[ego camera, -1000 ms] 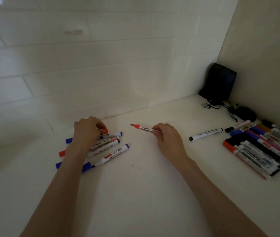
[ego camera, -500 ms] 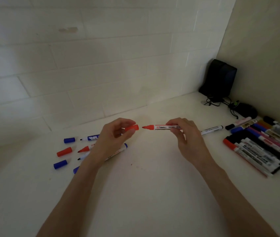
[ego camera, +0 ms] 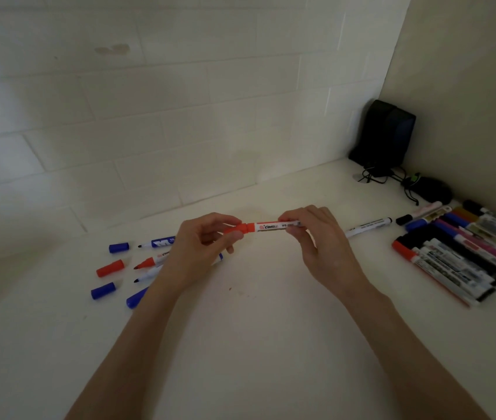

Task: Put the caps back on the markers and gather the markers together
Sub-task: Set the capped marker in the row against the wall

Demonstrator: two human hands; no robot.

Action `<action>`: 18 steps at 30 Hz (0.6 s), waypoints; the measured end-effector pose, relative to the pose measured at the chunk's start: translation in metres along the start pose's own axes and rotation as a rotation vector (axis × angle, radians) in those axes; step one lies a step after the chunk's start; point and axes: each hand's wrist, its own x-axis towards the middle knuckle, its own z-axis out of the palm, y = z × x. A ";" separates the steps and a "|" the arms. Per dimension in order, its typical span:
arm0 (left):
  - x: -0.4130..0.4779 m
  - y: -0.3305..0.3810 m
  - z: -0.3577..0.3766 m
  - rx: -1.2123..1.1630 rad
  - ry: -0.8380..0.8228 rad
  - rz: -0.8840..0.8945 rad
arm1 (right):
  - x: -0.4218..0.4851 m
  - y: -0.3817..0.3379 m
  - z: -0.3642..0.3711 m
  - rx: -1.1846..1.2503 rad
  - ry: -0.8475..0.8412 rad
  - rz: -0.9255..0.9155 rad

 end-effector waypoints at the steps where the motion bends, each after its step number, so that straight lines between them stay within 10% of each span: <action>1: 0.000 -0.001 -0.001 0.005 0.009 -0.005 | 0.000 0.000 0.000 0.017 -0.016 0.000; 18: -0.006 -0.002 0.011 0.057 0.054 0.036 | -0.004 0.000 0.004 0.202 -0.069 0.057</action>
